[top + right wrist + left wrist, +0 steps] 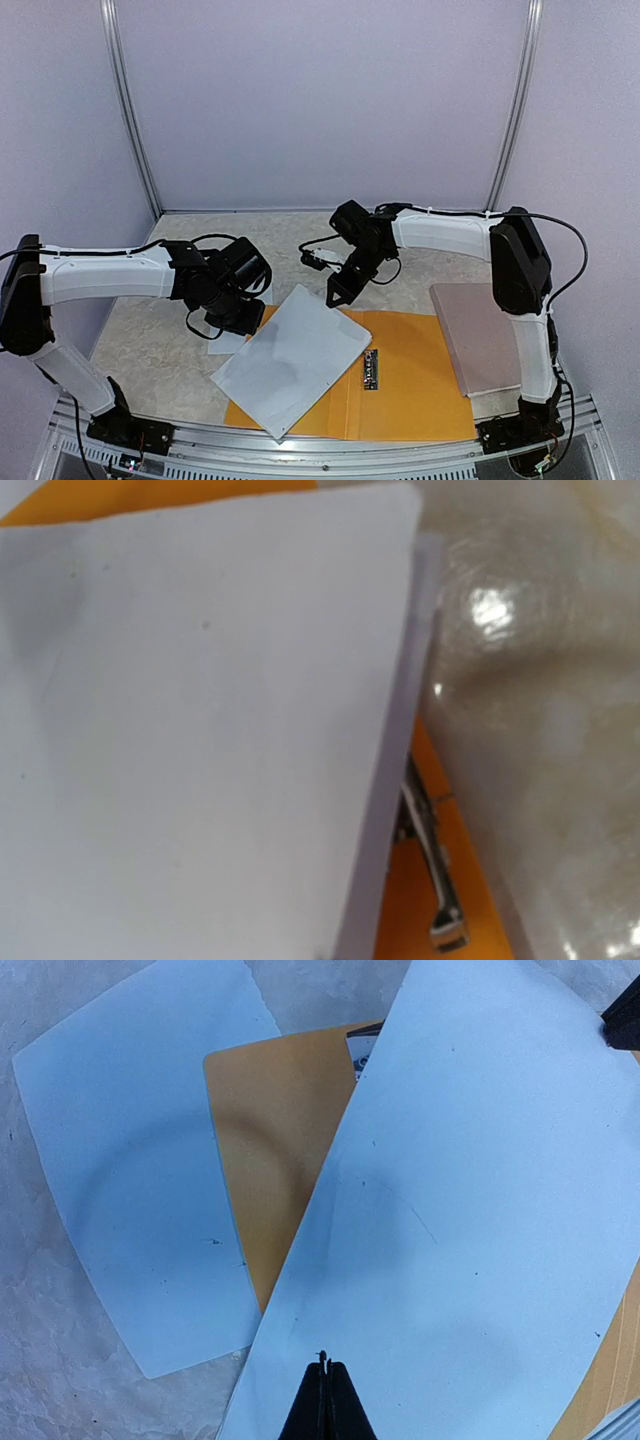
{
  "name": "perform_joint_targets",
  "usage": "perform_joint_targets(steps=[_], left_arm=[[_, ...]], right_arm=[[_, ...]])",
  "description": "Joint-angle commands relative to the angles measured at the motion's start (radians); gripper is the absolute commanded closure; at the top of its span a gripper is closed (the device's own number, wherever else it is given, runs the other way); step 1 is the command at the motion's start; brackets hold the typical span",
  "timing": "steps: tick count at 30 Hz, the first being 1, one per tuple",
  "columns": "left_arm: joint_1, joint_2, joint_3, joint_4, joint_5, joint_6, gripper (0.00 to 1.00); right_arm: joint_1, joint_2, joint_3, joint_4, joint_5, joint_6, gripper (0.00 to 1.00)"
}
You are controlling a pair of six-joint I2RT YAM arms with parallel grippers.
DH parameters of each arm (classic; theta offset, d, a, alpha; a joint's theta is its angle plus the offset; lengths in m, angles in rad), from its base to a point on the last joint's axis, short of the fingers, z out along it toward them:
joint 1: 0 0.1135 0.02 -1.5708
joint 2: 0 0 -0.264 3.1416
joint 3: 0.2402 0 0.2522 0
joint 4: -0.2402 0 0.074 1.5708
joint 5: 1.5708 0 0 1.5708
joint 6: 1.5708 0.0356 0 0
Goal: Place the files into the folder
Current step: Adjust the file in the folder.
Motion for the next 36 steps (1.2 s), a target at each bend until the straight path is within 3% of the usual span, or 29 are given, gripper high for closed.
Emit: perform_joint_targets(steps=[1,11,21,26,28,30,34,36], left_arm=[[0.0,0.016,0.011,-0.013,0.011,-0.007,1.0],[-0.003,0.021,0.011,-0.013,0.015,-0.009,1.0],[-0.004,0.02,0.021,-0.014,0.016,-0.005,1.0],[0.01,0.031,0.01,0.02,0.057,0.014,1.0],[0.031,0.034,-0.002,0.057,0.119,0.032,0.92],[0.062,0.026,-0.021,0.111,0.206,0.054,0.75],[0.138,0.009,-0.047,0.21,0.353,0.101,0.49],[0.171,0.021,-0.041,0.231,0.417,0.13,0.42]], right_arm=[[0.015,0.0,-0.026,0.013,0.004,0.032,1.0],[0.016,-0.009,-0.035,0.033,0.037,0.056,1.0],[0.01,-0.037,-0.019,0.024,0.105,0.055,0.53],[-0.008,-0.047,-0.076,0.062,0.063,0.055,0.41],[-0.015,-0.054,-0.108,0.088,0.038,0.056,0.39],[-0.019,-0.065,-0.137,0.115,0.013,0.06,0.37],[-0.022,-0.091,-0.182,0.165,-0.021,0.068,0.35],[-0.024,-0.097,-0.194,0.176,-0.038,0.067,0.34]])
